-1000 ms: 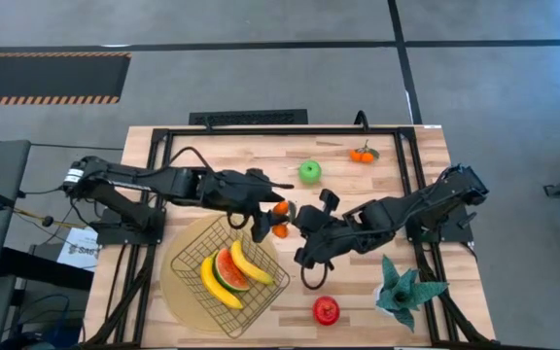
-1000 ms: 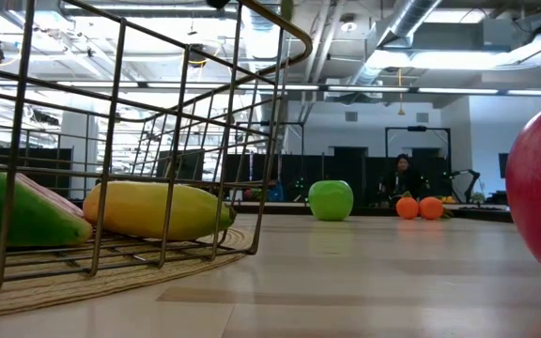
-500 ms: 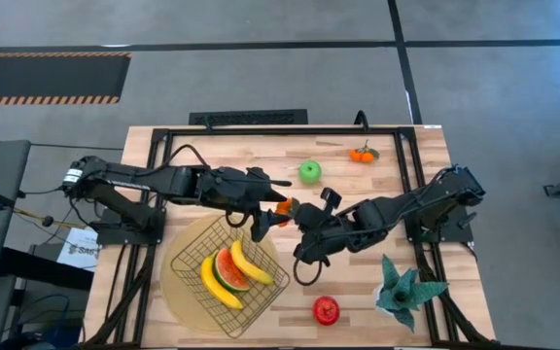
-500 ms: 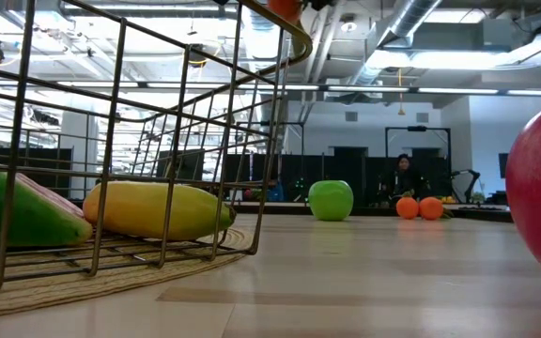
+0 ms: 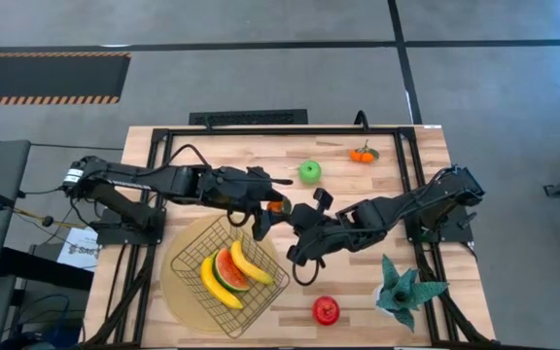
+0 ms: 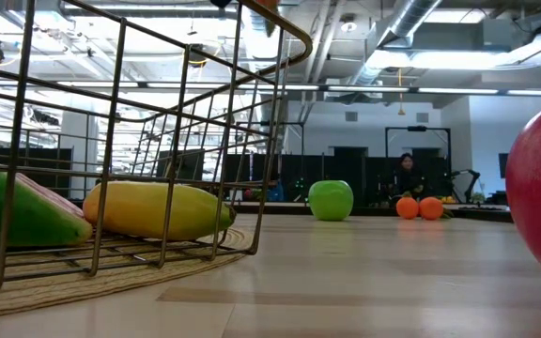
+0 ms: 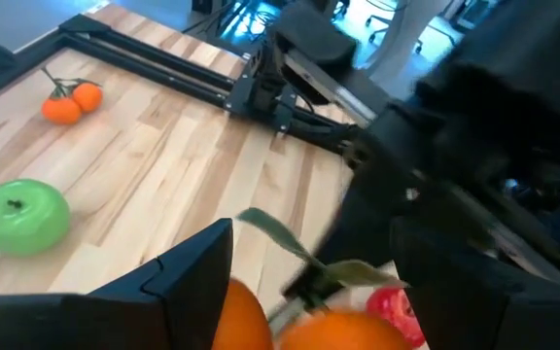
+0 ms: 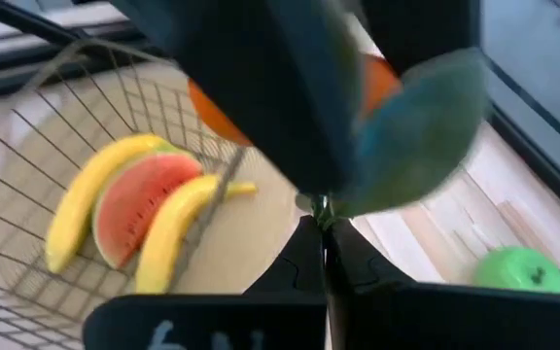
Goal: Build produce basket
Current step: Put the bottom oranges into the gold wire basket
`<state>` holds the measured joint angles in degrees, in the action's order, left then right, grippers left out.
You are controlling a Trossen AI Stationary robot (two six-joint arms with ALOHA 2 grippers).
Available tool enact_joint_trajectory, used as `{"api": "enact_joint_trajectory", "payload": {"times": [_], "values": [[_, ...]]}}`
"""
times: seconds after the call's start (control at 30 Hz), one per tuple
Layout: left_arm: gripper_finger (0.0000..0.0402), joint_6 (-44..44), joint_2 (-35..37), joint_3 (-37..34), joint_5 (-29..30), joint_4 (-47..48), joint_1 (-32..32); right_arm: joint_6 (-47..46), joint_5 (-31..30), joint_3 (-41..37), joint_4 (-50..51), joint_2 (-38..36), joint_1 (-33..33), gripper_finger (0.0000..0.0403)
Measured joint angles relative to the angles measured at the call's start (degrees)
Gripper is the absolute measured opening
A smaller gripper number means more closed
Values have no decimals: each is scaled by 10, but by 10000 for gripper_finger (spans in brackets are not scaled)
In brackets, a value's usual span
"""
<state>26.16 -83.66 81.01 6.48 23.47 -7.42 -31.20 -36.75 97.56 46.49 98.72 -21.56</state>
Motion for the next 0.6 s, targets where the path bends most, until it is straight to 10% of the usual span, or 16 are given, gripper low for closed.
{"api": "enact_joint_trajectory", "payload": {"times": [0.23, 0.5, 0.6], "values": [[241, 0, 0, 0, 1, 12, 1, 17, -1, 0, -21, 0, 0, 0], [24, -45, 0, 0, 18, 14, -3, 17, -9, 0, -19, 0, 1, 0], [11, -55, 0, 0, 33, -1, -6, 17, -9, 0, -20, 0, -1, 0]]}}
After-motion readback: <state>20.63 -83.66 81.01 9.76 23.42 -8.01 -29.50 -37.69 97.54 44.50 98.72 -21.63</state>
